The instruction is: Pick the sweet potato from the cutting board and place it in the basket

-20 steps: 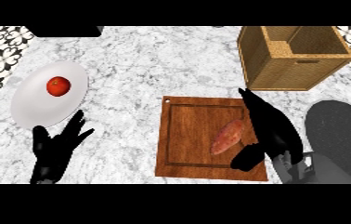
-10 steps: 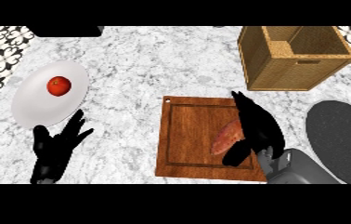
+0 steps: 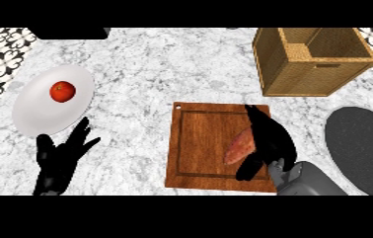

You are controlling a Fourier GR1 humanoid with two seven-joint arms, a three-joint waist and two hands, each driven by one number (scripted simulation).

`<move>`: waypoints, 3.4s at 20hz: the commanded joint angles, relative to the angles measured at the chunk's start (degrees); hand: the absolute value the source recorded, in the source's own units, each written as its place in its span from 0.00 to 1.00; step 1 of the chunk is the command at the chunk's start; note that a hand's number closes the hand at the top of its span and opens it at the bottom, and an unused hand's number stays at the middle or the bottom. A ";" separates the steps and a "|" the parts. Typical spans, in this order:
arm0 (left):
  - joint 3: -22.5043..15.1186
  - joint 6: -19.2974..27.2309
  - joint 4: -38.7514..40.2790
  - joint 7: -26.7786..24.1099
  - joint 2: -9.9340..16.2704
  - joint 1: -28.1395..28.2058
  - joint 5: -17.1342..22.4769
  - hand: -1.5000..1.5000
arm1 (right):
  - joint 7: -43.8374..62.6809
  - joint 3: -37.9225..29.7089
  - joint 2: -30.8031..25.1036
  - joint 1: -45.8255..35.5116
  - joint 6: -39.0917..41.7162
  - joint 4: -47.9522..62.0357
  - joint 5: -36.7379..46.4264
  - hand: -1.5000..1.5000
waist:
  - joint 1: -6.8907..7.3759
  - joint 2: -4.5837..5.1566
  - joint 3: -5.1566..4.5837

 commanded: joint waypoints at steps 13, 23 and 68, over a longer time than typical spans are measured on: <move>0.23 -3.07 2.41 1.74 0.40 2.86 -0.75 0.50 | -5.40 -0.66 1.23 0.82 3.12 5.73 7.67 1.00 | 0.17 0.50 -0.65; 2.00 -3.73 4.88 1.97 -0.32 1.14 -0.17 0.50 | -6.73 0.68 3.25 2.29 2.11 6.16 14.13 1.00 | -0.20 0.51 -0.67; 3.22 -4.13 5.60 0.41 -1.84 1.23 -2.22 0.50 | -9.73 -42.87 3.33 -37.19 0.22 6.66 12.71 1.00 | 0.28 0.73 -0.69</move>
